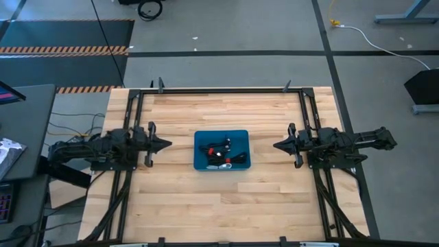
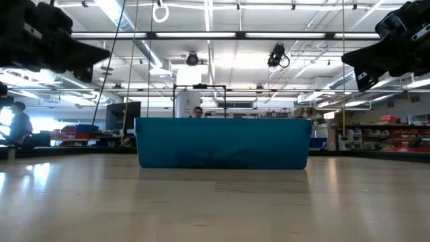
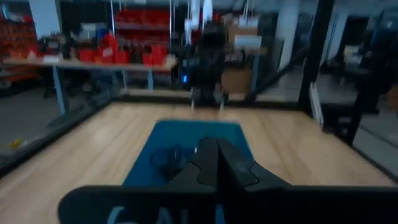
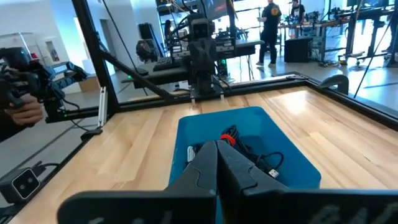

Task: Pick and place USB-C Cables
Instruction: Return to Home Position

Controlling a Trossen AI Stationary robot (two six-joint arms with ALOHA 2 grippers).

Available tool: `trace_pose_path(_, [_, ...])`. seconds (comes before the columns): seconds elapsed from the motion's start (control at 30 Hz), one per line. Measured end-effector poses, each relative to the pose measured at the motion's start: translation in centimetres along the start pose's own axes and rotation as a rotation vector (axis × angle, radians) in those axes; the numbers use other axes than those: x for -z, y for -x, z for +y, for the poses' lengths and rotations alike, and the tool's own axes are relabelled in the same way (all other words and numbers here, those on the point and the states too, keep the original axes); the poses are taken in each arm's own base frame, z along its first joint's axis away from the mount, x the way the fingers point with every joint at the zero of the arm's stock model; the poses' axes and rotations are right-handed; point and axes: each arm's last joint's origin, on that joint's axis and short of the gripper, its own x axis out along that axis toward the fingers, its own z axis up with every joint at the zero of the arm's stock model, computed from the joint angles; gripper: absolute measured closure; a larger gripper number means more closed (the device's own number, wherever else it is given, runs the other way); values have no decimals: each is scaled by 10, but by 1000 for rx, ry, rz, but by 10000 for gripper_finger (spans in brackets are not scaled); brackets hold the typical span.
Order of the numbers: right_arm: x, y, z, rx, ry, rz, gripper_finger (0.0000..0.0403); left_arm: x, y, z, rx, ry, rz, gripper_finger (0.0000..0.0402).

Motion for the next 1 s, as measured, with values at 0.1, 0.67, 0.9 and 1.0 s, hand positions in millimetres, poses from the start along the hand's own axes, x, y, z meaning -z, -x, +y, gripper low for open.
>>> trace_pose_path(0.1, [0,0,0,2,0,0,400,4,0,1,-17,-6,38,398])
trace_pose_path(0.67, [0,0,0,5,0,-1,399,-1,0,0,-14,-7,-14,382])
trace_pose_path(0.9, [0,0,0,5,0,-1,390,-1,0,0,-14,-7,-15,383])
trace_pose_path(1.0, [0,0,0,4,0,-1,389,-1,0,0,-14,-7,-14,383])
